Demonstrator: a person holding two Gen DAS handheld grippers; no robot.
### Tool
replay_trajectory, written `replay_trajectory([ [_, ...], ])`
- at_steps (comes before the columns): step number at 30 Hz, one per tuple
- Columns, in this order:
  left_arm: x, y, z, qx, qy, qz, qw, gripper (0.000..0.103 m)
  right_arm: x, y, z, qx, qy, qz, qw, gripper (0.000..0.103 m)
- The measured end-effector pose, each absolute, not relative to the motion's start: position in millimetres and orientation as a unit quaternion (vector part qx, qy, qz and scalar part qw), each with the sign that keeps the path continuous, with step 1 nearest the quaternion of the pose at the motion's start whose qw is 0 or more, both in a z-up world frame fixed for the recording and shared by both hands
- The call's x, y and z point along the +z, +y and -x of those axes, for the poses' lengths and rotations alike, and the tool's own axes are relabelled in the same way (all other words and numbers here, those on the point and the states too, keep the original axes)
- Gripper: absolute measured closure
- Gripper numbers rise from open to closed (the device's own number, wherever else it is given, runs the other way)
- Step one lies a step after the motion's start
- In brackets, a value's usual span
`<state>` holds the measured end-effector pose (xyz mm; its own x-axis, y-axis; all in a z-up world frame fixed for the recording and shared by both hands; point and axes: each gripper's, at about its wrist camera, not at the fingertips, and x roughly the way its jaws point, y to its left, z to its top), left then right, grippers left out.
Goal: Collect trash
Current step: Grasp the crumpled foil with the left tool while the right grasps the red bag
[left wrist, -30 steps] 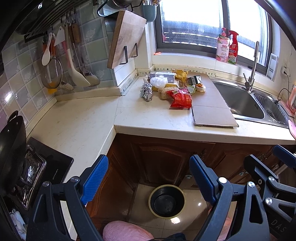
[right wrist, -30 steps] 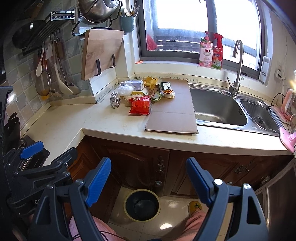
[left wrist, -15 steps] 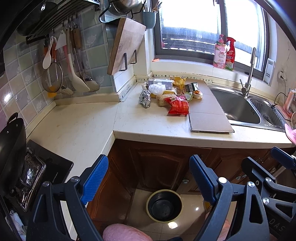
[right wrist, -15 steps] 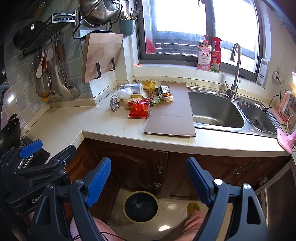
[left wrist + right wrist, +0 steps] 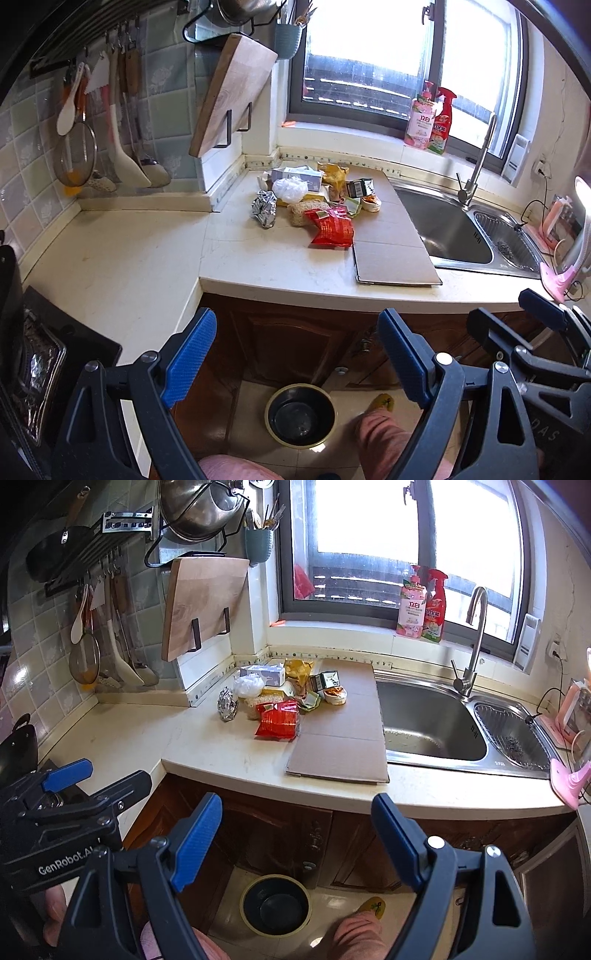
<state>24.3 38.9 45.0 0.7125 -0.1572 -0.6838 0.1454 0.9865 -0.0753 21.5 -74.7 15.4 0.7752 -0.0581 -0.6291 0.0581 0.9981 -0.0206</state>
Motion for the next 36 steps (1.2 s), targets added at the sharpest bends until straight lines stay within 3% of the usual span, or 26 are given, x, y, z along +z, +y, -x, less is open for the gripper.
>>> replay_trajectory([
  [12,30.1,58.3,-147.5,-0.033,0.389,-0.018,0.92,0.015,9.9,-98.4,-151.2,0.011,0.383,-0.011,0.924,0.019],
  [24,-24.1,50.9,-299.5,-0.071,0.436,-0.017,0.897,0.015,-80.6,-98.6,-313.9,0.081,0.49,-0.072,0.865,0.019],
  [36,-79.9,49.1,-381.0,-0.07,0.483,0.006,0.873,0.015,-127.9,-94.2,-352.9,0.1,0.52,-0.079,0.845,0.019],
])
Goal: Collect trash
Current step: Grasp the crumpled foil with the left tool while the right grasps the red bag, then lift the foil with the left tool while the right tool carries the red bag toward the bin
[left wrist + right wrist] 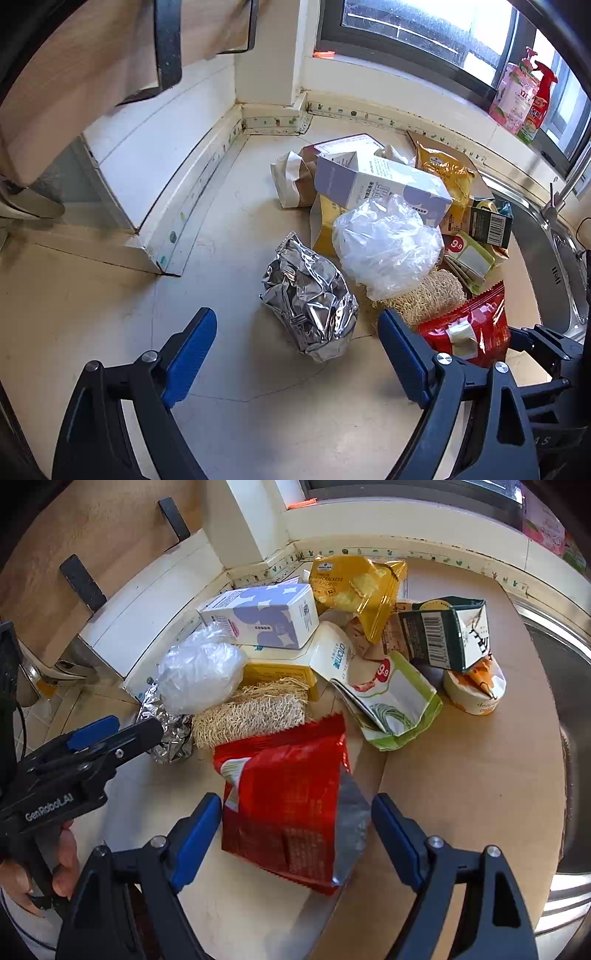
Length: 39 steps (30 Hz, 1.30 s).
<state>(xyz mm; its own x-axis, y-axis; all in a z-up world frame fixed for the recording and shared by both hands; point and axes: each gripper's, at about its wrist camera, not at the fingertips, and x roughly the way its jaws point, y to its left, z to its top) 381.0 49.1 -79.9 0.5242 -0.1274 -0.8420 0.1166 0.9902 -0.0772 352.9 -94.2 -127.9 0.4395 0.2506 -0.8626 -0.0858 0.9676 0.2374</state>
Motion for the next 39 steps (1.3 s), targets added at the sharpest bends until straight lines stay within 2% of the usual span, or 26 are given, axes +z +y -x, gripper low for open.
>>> replay_trajectory([
  [3,-91.8,43.2,-388.8,-0.072,0.492,-0.009,0.867,0.016,-128.4,-92.6,-350.4,0.1,0.516,-0.074,0.847,0.019],
  [5,-99.2,40.0,-393.8,-0.069,0.495,-0.02,0.866,0.027,-125.8,-92.8,-347.6,0.102,0.509,-0.074,0.851,0.021],
  [7,-104.3,39.0,-395.6,-0.075,0.503,-0.022,0.861,0.052,-124.9,-94.0,-345.9,0.109,0.506,-0.083,0.851,0.028],
  [9,-109.4,40.4,-395.2,-0.079,0.511,-0.018,0.856,0.063,-124.5,-93.8,-343.4,0.118,0.504,-0.089,0.851,0.036],
  [10,-108.9,41.5,-393.3,-0.079,0.508,-0.016,0.858,0.066,-124.1,-92.6,-343.2,0.121,0.502,-0.087,0.852,0.039],
  [12,-106.2,43.6,-388.0,-0.08,0.502,-0.014,0.861,0.069,-123.4,-89.6,-340.5,0.131,0.503,-0.085,0.85,0.052],
  [20,-78.3,56.8,-348.3,-0.084,0.483,-0.007,0.872,0.07,-105.1,-86.2,-314.0,0.154,0.499,-0.098,0.847,0.073],
  [24,-55.6,57.5,-303.5,-0.101,0.471,-0.012,0.876,0.07,-90.7,-88.0,-287.9,0.169,0.492,-0.113,0.847,0.086],
  [30,-31.5,54.2,-231.0,-0.124,0.462,-0.018,0.878,0.07,-77.0,-79.8,-244.9,0.186,0.477,-0.088,0.855,0.099],
  [33,-27.5,53.4,-199.4,-0.137,0.459,-0.017,0.878,0.07,-77.1,-73.9,-233.4,0.183,0.473,-0.068,0.859,0.099],
  [37,-36.6,54.8,-181.3,-0.133,0.464,-0.016,0.876,0.07,-83.3,-77.8,-235.7,0.172,0.484,-0.093,0.853,0.098],
  [38,-39.2,56.2,-179.6,-0.133,0.468,-0.01,0.874,0.07,-84.4,-79.6,-237.6,0.167,0.489,-0.1,0.851,0.095],
  [39,-41.7,57.6,-178.4,-0.132,0.471,-0.005,0.872,0.07,-84.8,-80.4,-239.7,0.16,0.49,-0.105,0.85,0.084],
])
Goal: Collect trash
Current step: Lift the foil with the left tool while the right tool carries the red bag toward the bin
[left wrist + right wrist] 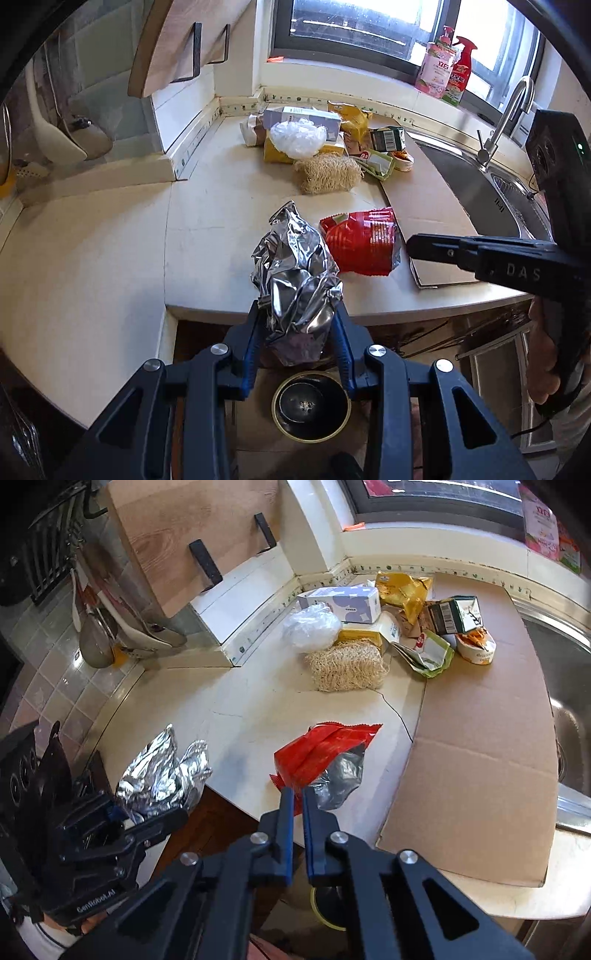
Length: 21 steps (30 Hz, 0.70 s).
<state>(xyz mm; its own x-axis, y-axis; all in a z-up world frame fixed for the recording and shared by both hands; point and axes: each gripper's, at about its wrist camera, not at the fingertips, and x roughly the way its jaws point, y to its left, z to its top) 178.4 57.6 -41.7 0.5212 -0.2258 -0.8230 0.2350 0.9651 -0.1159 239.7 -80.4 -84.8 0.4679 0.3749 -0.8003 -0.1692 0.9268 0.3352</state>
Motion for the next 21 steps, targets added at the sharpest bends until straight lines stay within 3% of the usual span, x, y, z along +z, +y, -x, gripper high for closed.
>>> replay_trajectory([
  [1,-43.9,59.1,-177.8,-0.131,0.473,-0.001,0.871,0.07,-84.1,-80.8,-242.0,0.151,0.491,-0.106,0.851,0.076],
  [3,-46.1,62.3,-176.1,-0.129,0.473,0.003,0.872,0.07,-80.8,-82.0,-244.7,0.135,0.484,-0.105,0.858,0.048],
  [5,-47.0,64.3,-176.6,-0.128,0.473,0.006,0.872,0.07,-77.3,-82.7,-249.7,0.128,0.477,-0.1,0.864,0.042],
  [21,-58.9,71.3,-190.2,-0.117,0.481,0.023,0.869,0.07,-129.6,-56.3,-292.5,0.14,0.531,-0.067,0.833,0.041],
])
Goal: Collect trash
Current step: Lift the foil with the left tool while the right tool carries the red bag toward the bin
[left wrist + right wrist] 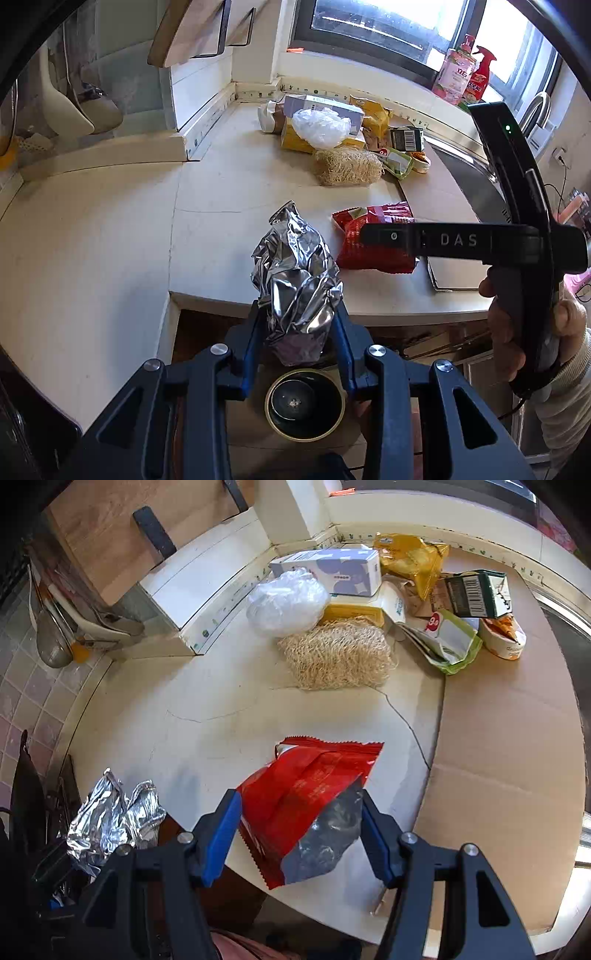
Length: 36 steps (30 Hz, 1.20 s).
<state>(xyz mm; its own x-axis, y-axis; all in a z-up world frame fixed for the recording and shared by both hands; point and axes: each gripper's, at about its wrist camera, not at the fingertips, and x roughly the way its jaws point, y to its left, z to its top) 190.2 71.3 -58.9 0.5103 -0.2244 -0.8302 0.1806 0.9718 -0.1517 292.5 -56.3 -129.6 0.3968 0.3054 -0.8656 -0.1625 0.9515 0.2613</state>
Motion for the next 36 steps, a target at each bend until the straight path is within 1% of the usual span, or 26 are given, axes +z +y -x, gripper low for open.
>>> replay_trajectory([
  [2,-59.9,72.3,-191.6,-0.114,0.481,0.023,0.869,0.07,-131.4,-51.8,-290.6,0.142,0.527,-0.058,0.836,0.041],
  [4,-61.4,74.2,-192.8,-0.112,0.481,0.025,0.869,0.07,-131.9,-50.7,-288.9,0.144,0.526,-0.057,0.837,0.044],
  [6,-63.0,76.4,-193.4,-0.111,0.482,0.028,0.869,0.07,-131.2,-50.6,-287.1,0.158,0.524,-0.063,0.835,0.066],
  [9,-65.0,79.2,-192.1,-0.11,0.483,0.031,0.868,0.07,-130.2,-47.6,-284.2,0.164,0.524,-0.057,0.834,0.081],
  [12,-65.7,81.2,-190.1,-0.109,0.483,0.035,0.868,0.07,-128.5,-46.3,-278.7,0.173,0.524,-0.058,0.832,0.087],
  [21,-58.8,82.8,-166.7,-0.122,0.48,0.03,0.868,0.07,-109.9,-48.6,-229.3,0.208,0.509,-0.054,0.834,0.088],
  [27,-70.5,74.2,-139.8,-0.142,0.491,0.025,0.859,0.07,-103.3,-45.5,-182.9,0.237,0.496,-0.036,0.834,0.088],
  [31,-91.4,64.2,-119.7,-0.156,0.505,0.025,0.849,0.07,-114.4,-44.5,-149.1,0.246,0.496,-0.017,0.833,0.088],
  [36,-135.0,48.9,-99.1,-0.164,0.535,0.012,0.829,0.07,-156.8,-43.4,-118.0,0.245,0.517,0.004,0.82,0.088],
])
